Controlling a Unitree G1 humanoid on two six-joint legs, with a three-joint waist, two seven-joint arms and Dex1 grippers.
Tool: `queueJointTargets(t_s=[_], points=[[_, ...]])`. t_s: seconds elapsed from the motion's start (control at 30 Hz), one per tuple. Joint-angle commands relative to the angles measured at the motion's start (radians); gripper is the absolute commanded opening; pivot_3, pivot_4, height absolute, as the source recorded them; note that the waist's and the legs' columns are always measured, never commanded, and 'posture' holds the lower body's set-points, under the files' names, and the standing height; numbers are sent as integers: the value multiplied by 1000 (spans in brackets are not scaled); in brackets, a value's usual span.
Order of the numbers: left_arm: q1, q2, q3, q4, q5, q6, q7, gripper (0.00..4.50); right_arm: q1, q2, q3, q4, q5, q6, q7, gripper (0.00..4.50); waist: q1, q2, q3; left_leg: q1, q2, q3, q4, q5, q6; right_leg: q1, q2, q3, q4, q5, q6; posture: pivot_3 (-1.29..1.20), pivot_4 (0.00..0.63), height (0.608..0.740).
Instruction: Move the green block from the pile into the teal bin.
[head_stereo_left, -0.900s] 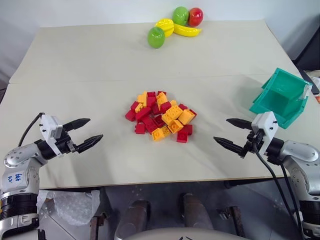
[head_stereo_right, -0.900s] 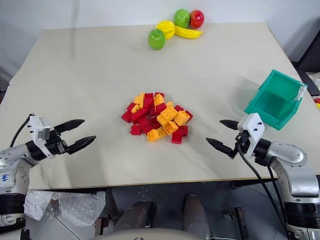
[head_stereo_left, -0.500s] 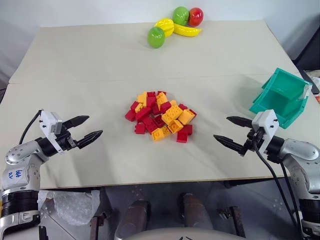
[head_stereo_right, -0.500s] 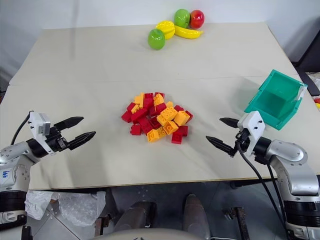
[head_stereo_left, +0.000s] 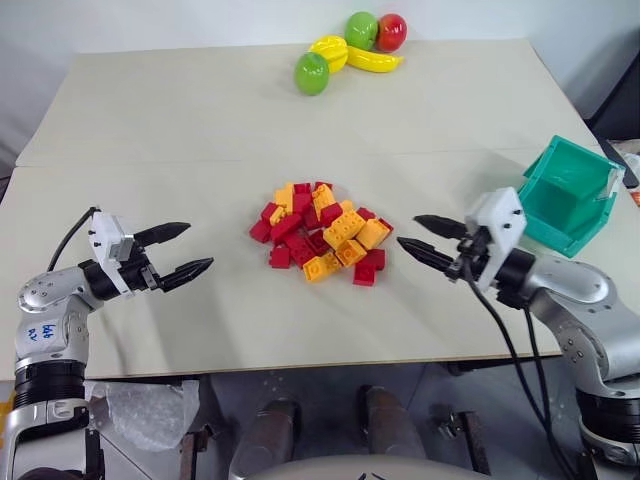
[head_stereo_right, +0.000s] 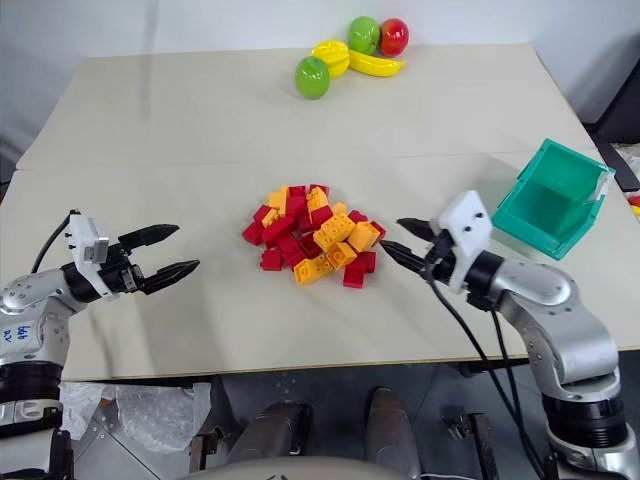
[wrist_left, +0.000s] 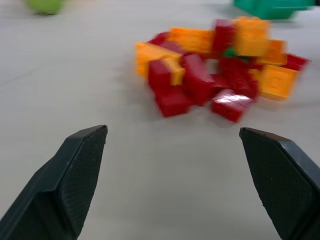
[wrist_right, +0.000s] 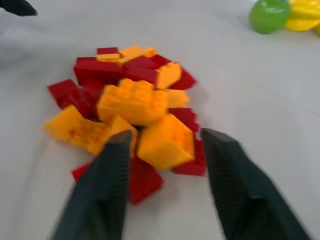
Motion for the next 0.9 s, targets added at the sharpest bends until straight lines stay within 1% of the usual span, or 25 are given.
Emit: queueJointTargets(t_s=[0.03,0.1,0.13,0.2,0.3,0.37,0.43,0.5,0.6,0.67,0.77,0.83,0.9], points=[[-38,-15,3,19,-51,-53,-111,4500,-58,36,62,-63,21,88,-54,953,1,0,0,0,0,0,0,0,0,0,0,0,0,0,0,0,150,740],[-51,-23,-3,30,-59,-65,-154,4500,-96,69,99,-61,20,128,-80,251,0,0,0,0,0,0,0,0,0,0,0,0,0,0,0,0,150,740],[-59,-24,-10,36,-56,-72,-173,4500,-129,104,133,-46,11,151,-105,30,-3,0,0,0,0,0,0,0,0,0,0,0,0,0,0,0,150,740],[-72,-30,-15,45,-62,-79,-209,4500,-186,172,188,-11,-6,181,-146,30,-6,0,0,0,0,0,0,0,0,-1,0,0,2,0,0,0,150,740],[-76,-37,-14,45,-62,-81,-234,4500,-221,222,218,19,-26,197,-173,30,-5,0,0,0,0,0,0,0,0,-2,0,0,6,0,0,0,150,740],[-80,-38,-17,49,-69,-81,-268,4500,-298,321,305,135,-82,171,-211,30,-7,0,0,-1,0,0,0,0,0,-3,0,0,7,0,0,0,150,740],[-83,-41,-17,54,-69,-85,-279,4500,-354,402,362,244,-130,139,-232,30,-18,-1,0,0,0,1,0,0,0,-3,0,0,7,0,0,0,150,740],[-84,-45,-17,55,-64,-91,-273,4500,-389,458,390,348,-171,115,-240,30,-27,-1,0,0,0,1,0,0,-1,-4,1,0,9,0,-1,0,150,740],[-100,-49,-11,66,-61,-100,-254,4500,-426,522,393,506,-239,6,-265,30,-31,-1,-1,-1,0,1,0,1,-1,-8,0,0,13,-1,-1,0,150,740],[-111,-51,-13,79,-53,-112,-247,4500,-442,546,383,596,-283,-57,-291,30,-30,-2,-1,-1,-1,2,0,1,-1,-8,0,0,14,-1,-2,0,150,740],[-118,-55,-15,86,-51,-119,-242,4500,-453,546,371,664,-341,-104,-314,30,-30,-2,-2,-1,-1,2,0,1,-1,-8,0,0,14,-1,-2,0,150,740],[-129,-56,-14,96,-49,-125,-234,4500,-447,518,342,655,-362,-100,-322,30,-31,-2,-2,-1,0,2,0,1,-1,-8,0,0,14,0,-2,0,150,740],[-133,-56,-11,104,-47,-134,-226,4500,-419,460,305,608,-382,-77,-324,30,-28,-2,-2,-1,0,2,0,1,-1,-8,0,0,14,-1,-2,0,150,740]])
